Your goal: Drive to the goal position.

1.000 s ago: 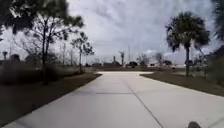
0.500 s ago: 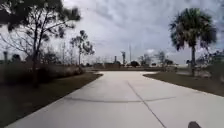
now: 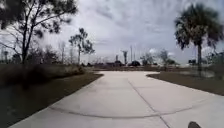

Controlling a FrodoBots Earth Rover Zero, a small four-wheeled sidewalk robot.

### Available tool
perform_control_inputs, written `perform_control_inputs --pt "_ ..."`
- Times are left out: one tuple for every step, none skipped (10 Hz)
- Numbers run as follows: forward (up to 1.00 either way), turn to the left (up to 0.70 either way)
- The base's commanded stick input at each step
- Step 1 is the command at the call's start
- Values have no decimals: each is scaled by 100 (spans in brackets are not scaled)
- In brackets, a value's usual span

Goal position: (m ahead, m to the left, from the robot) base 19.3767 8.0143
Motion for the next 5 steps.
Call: perform_control_inputs --pt "100 0" --pt "100 0" --pt "100 0" --pt "100 0" --pt "100 0"
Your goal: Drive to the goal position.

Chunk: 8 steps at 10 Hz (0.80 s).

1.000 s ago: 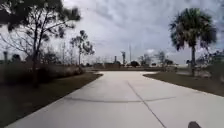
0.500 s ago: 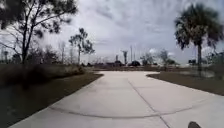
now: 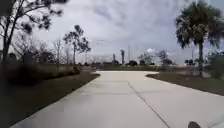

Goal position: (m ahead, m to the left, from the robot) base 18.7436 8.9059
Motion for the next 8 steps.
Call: perform_control_inputs --pt "100 0" --pt "100 0" --pt "100 0" --pt "100 0" --pt "100 0" --pt "100 0" --pt "100 0" --pt "100 0"
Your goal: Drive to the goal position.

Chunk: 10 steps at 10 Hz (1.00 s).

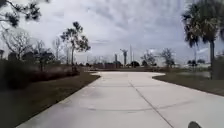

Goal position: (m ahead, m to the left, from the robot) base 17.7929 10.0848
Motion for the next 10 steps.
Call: perform_control_inputs --pt "100 0" --pt "100 0" --pt "100 0" --pt "100 -23" --pt "100 -32" --pt "100 -16" --pt "100 0" --pt "100 0" --pt "100 0" --pt "100 0"
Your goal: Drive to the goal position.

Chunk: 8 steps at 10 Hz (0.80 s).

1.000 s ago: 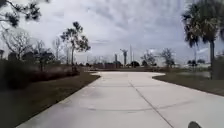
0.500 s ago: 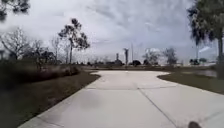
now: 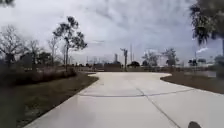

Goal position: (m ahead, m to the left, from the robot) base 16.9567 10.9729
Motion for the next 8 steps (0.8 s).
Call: perform_control_inputs --pt "100 0" --pt "100 0" --pt "100 0" --pt "100 0" --pt "100 0" --pt "100 0" --pt "100 0" --pt "100 0"
